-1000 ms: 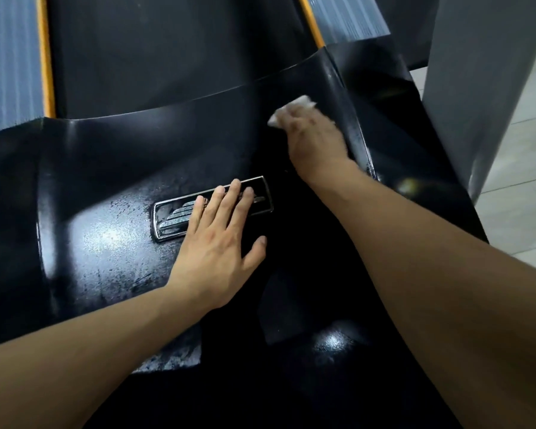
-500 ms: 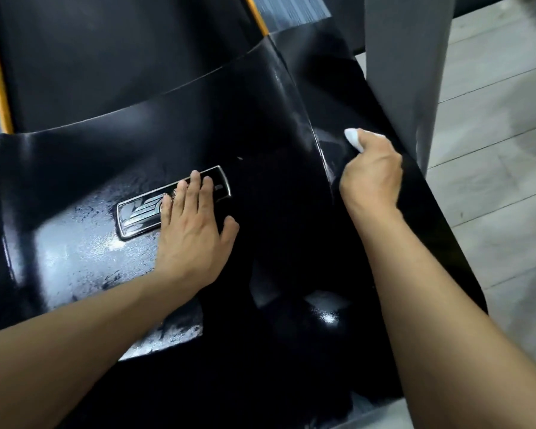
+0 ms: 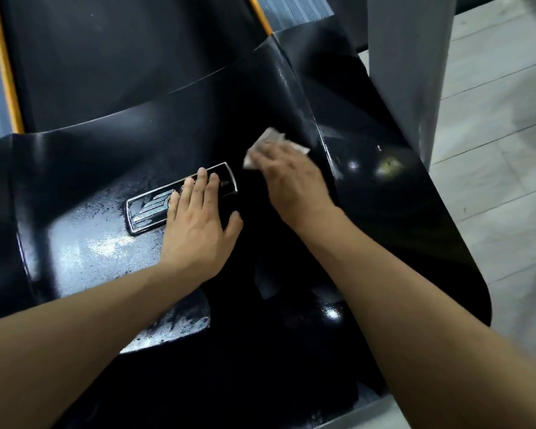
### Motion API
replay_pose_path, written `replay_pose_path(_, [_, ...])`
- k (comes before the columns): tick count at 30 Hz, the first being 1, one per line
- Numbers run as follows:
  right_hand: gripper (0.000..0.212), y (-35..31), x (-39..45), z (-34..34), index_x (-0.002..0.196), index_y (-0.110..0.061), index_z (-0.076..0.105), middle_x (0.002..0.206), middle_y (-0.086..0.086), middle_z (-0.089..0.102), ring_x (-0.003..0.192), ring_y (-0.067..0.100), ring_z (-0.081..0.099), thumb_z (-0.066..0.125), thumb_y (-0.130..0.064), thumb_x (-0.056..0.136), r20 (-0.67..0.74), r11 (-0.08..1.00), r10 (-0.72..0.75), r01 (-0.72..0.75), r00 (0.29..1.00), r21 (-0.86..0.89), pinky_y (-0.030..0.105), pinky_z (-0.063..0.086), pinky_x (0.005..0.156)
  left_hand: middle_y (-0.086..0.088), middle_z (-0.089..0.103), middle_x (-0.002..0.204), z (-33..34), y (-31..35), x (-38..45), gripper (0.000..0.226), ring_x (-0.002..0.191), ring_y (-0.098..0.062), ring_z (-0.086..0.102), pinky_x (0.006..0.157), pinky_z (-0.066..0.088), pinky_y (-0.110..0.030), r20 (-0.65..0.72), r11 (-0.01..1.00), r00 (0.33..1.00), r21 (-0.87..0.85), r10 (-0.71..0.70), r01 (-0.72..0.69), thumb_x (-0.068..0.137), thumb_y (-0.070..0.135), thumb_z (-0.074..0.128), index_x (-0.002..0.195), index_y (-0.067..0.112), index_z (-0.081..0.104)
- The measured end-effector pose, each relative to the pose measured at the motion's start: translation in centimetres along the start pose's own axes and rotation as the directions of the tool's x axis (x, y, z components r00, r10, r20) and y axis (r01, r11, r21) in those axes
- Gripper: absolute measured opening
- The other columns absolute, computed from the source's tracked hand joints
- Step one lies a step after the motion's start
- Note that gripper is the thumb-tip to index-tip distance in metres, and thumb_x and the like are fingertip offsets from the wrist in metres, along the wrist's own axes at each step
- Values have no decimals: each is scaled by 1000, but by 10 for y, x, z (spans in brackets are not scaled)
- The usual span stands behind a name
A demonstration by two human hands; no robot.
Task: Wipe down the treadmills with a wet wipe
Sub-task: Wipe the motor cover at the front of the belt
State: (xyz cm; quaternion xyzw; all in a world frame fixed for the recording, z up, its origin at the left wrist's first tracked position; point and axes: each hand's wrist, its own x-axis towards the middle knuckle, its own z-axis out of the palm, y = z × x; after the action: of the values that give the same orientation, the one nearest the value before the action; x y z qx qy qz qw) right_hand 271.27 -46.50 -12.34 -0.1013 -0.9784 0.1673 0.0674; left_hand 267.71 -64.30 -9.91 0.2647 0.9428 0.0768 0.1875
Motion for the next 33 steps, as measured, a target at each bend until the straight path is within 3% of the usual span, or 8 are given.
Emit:
replay_pose_path(6, [41,40,-31,-29,131,-10,64,143,6,56,136,26,48,50,1,94,-114,966,250,-240,962,92,41,38,112,-7,6,171,0,11,-1,71,157,-24,2,128,2,-40,-20,1000,999,5,31,-31,101,35,43,162,9,15])
replay_pose_path(11, [22,58,-35,-39,96,-24,65,107,-12,61,99,13,54,46,-14,92,-220,890,407,-331,886,312,26,46,81,-3,4,171,5,25,-3,68,158,-20,0,128,1,-38,-1,984,984,-7,181,-181,102,34,40,163,17,13])
replay_pose_path(15, [23,114,-67,-52,106,-28,73,111,-14,69,106,7,60,52,-23,98,-126,635,725,-587,677,503,6,37,86,-4,6,171,9,37,-3,72,158,-21,3,128,3,-38,12,946,946,27,324,-324,97,44,26,163,17,15])
replay_pose_path(20, [36,174,-131,-72,119,-13,70,123,19,66,113,39,60,44,-4,96,13,290,955,-942,297,167,37,47,94,-3,5,171,20,53,-2,74,157,-19,2,127,-3,-33,19,926,926,17,377,-377,97,49,17,163,16,13])
replay_pose_path(22, [49,174,-144,-78,130,-18,65,136,10,61,124,33,55,38,0,94,-84,342,940,-915,331,216,35,42,105,-3,5,171,25,56,-3,74,157,-19,0,127,-3,-34,13,931,931,16,364,-364,97,47,17,163,14,12])
replay_pose_path(26, [44,151,-146,-62,133,-22,63,134,-1,62,124,22,56,43,-7,98,-93,560,824,-779,559,280,23,40,102,-4,5,171,26,55,-2,74,157,-21,0,128,-1,-38,23,933,933,12,360,-360,97,47,17,163,14,12])
replay_pose_path(30, [41,147,-160,-60,127,-13,64,123,14,65,112,36,60,40,-2,96,-112,452,891,-882,439,132,35,46,90,-2,0,171,22,54,-1,73,157,-19,-3,128,-2,-37,57,931,930,30,363,-365,99,47,19,163,15,8])
replay_pose_path(33, [55,119,-177,-67,134,-6,61,135,14,61,124,32,56,39,10,87,-333,610,780,-763,531,213,36,42,109,-3,-3,171,22,56,-1,68,157,-19,-5,128,-3,-37,79,938,937,51,339,-343,103,41,22,163,16,4])
